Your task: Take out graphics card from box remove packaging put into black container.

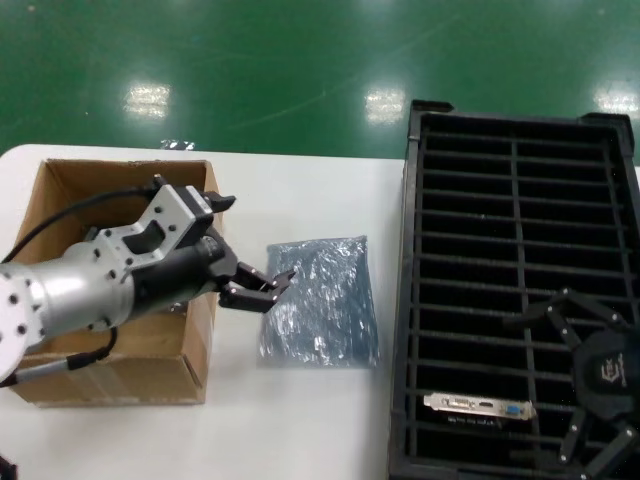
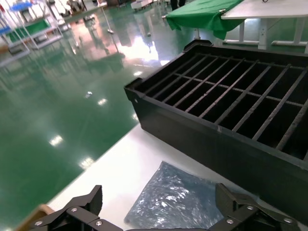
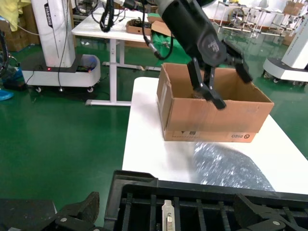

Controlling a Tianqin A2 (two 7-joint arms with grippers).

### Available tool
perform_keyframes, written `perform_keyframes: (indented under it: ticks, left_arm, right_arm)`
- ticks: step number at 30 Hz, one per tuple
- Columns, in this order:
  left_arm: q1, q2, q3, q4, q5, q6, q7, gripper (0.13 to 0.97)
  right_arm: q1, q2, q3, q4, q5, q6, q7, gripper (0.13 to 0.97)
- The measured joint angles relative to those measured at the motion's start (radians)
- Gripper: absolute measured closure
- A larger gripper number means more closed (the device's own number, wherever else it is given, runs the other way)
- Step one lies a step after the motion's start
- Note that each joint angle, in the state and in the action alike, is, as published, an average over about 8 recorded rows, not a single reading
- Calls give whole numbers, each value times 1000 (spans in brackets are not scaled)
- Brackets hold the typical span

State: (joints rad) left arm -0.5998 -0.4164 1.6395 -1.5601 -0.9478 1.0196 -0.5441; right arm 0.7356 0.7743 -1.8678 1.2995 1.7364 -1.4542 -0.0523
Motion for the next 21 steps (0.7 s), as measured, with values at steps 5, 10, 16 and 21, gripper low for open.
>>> perform_keyframes:
  ticks: [5, 10, 16, 21]
  left_arm:
    - [50, -41, -12, -119, 19, -7, 18, 269]
    - [120, -62, -20, -244, 131, -57, 109, 205]
    - [237, -9, -75, -361, 367, -149, 326, 167]
    - [280, 22, -101, -378, 412, -193, 399, 149]
  right_arm:
    - [0, 0, 0, 0, 0, 0, 0, 129]
    - [0, 0, 0, 0, 0, 0, 0, 129]
    - [-1, 0, 0, 0, 0, 1, 0, 129]
    - [-16, -10, 6, 6, 1, 31, 1, 129]
